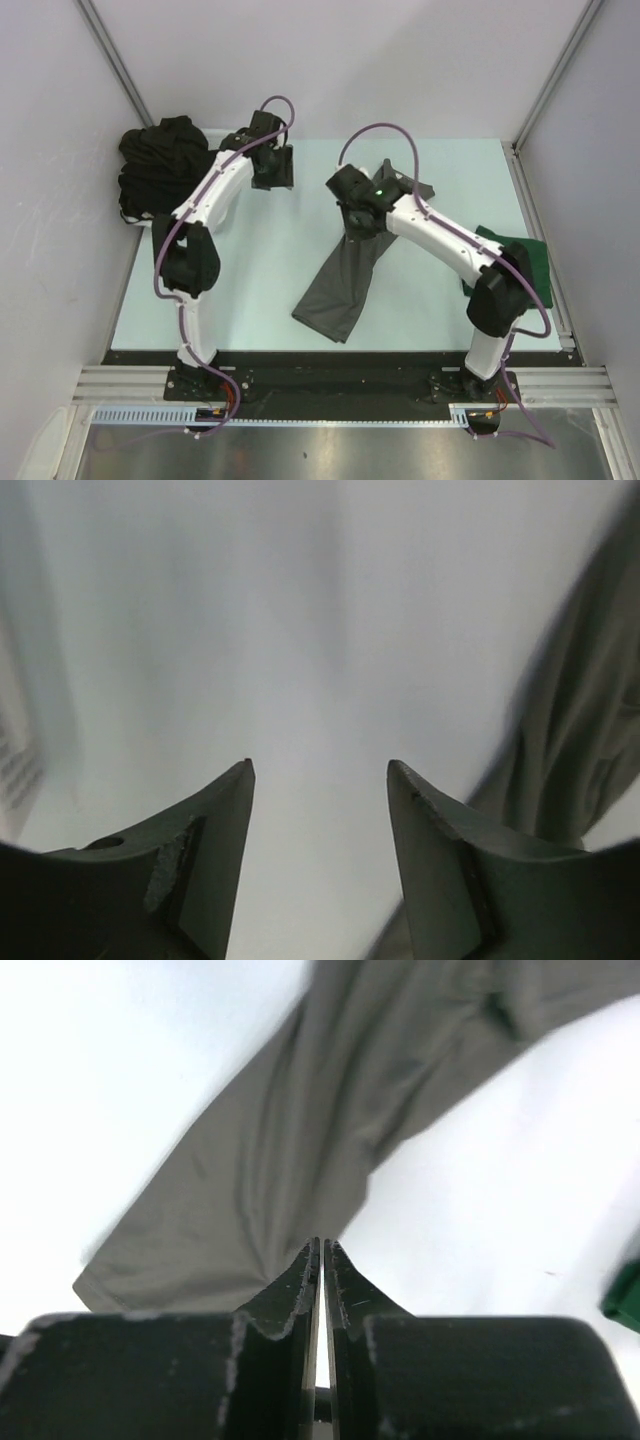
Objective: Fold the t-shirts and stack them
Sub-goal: Rotate the tshirt 90 degrees
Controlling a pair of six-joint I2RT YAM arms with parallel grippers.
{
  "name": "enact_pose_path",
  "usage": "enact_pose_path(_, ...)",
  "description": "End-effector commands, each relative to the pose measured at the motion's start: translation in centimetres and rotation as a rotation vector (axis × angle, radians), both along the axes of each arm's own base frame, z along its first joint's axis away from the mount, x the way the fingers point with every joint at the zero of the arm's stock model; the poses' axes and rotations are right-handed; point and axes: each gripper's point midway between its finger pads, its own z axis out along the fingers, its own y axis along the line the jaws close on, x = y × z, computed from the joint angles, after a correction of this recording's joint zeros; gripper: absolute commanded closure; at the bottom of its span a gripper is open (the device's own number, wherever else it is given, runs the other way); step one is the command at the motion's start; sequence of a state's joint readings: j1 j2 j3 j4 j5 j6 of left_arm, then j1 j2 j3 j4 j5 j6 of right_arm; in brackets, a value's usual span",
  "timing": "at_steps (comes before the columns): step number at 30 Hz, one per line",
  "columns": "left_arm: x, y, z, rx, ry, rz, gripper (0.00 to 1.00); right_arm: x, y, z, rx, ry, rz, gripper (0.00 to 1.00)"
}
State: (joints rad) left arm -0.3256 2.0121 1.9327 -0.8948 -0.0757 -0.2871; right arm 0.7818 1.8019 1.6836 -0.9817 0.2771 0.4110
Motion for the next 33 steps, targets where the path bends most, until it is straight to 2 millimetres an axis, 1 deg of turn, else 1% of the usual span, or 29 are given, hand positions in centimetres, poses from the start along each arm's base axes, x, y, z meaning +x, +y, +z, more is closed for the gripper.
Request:
enact_pose_path(1,2.6,-5.6,-0.1,-0.225,-0.022,-0.17,0.41,0.0,-2.6,4.4,0.035,-0.082,-0.08,0.91)
enact_pose_path(2,2.8,-6.3,-0.4,-0.247,-0.016,-0.193,0.43,-0.1,-3.0,4.6,0.034,-0.091,-0.091,0.9)
enact_pose_path(3,2.5,-8.2,-0.1,-0.319,-0.008,-0.261,0.47,-0.5,-3.5,4.1,0.02,-0.082,-0.097,0.9)
enact_pose_path(4,2.9,-9.1,-1.1,-0.342,0.002,-0.285,0.48,-0.5,-4.2,4.7,0.026,-0.097,-0.115,0.89)
enact_pose_path(5,2.3,-10.9,-0.9,-0.405,0.016,-0.348,0.48,-0.7,-4.8,4.2,0.014,-0.088,-0.126,0.89)
enact_pose_path(6,2.8,-11.9,-0.3,-0.433,-0.008,-0.379,0.51,-0.7,-5.1,4.3,0.013,-0.09,-0.132,0.89)
enact_pose_path(7,2.8,-12.7,-1.3,-0.452,0.009,-0.393,0.52,-0.7,-5.6,4.2,0.008,-0.091,-0.143,0.89)
enact_pose_path(8,2.4,-13.9,-1.3,-0.473,0.015,-0.426,0.52,-0.6,-6.2,4.3,0.007,-0.088,-0.154,0.89)
enact_pose_path(9,2.3,-15.1,-0.7,-0.51,0.004,-0.469,0.52,-0.5,-6.4,4.3,0.007,-0.083,-0.158,0.89)
enact_pose_path(10,2.1,-16.0,-0.6,-0.527,0.004,-0.493,0.52,-0.4,-6.6,4.3,0.005,-0.082,-0.165,0.88)
enact_pose_path(11,1.5,-17.4,-0.9,-0.55,0.016,-0.526,0.52,-0.2,-6.8,4.1,-0.005,-0.076,-0.162,0.89)
enact_pose_path(13,0.8,-19.3,-0.3,-0.604,0.015,-0.581,0.52,0.1,-7.0,4.0,-0.015,-0.074,-0.166,0.89)
enact_pose_path(14,-0.1,-20.7,-0.8,-0.626,0.035,-0.615,0.52,0.2,-7.0,3.8,-0.022,-0.068,-0.165,0.89)
enact_pose_path(15,-0.5,-21.6,-0.5,-0.643,0.035,-0.639,0.52,0.4,-7.2,3.8,-0.024,-0.066,-0.17,0.89)
enact_pose_path(16,-1.0,-22.3,-0.6,-0.655,0.041,-0.659,0.52,0.6,-7.1,3.9,-0.019,-0.068,-0.172,0.89)
enact_pose_path(17,-2.0,-23.6,-0.8,-0.651,0.039,-0.688,0.52,0.7,-7.0,3.9,-0.017,-0.066,-0.171,0.89)
enact_pose_path(18,-2.4,-24.3,-0.8,-0.651,0.02,-0.706,0.52,1.0,-7.1,3.8,-0.021,-0.063,-0.171,0.89)
enact_pose_path(19,-2.5,-24.8,-0.9,-0.645,0.008,-0.708,0.52,1.2,-7.1,4.1,-0.016,-0.069,-0.174,0.89)
enact_pose_path(20,-3.1,-25.5,-1.0,-0.649,0.009,-0.715,0.52,1.2,-7.1,4.1,-0.018,-0.069,-0.173,0.89)
enact_pose_path(23,-3.4,-26.4,-2.2,-0.66,0.01,-0.703,0.59,1.3,-7.3,4.3,-0.019,-0.067,-0.173,0.89)
enact_pose_path(24,-3.3,-26.5,-2.6,-0.657,0.015,-0.698,0.67,1.3,-7.4,4.3,-0.019,-0.067,-0.174,0.89)
enact_pose_path(25,-3.3,-26.7,-3.7,-0.653,0.034,-0.691,0.73,1.2,-7.6,4.4,-0.022,-0.068,-0.173,0.89)
enact_pose_path(26,-3.2,-26.7,-4.2,-0.645,0.039,-0.684,0.78,1.1,-7.8,4.4,-0.028,-0.065,-0.176,0.89)
enact_pose_path(27,-3.1,-26.7,-4.8,-0.633,0.047,-0.674,0.87,1.0,-8.0,4.3,-0.03,-0.064,-0.178,0.89)
enact_pose_path(28,-3.1,-26.7,-5.7,-0.625,0.059,-0.67,0.94,1.0,-8.2,4.5,-0.031,-0.067,-0.179,0.89)
enact_pose_path(29,-3.0,-26.7,-6.1,-0.621,0.061,-0.664,1.0,0.8,-8.4,4.6,-0.033,-0.065,-0.179,0.89)
enact_pose_path(32,-2.6,-26.7,-7.9,-0.594,0.073,-0.636,1.0,0.6,-9.0,4.8,-0.04,-0.068,-0.184,0.89)
enact_pose_path(33,-2.1,-26.5,-8.5,-0.573,0.067,-0.614,1.0,0.5,-9.1,4.7,-0.041,-0.068,-0.185,0.89)
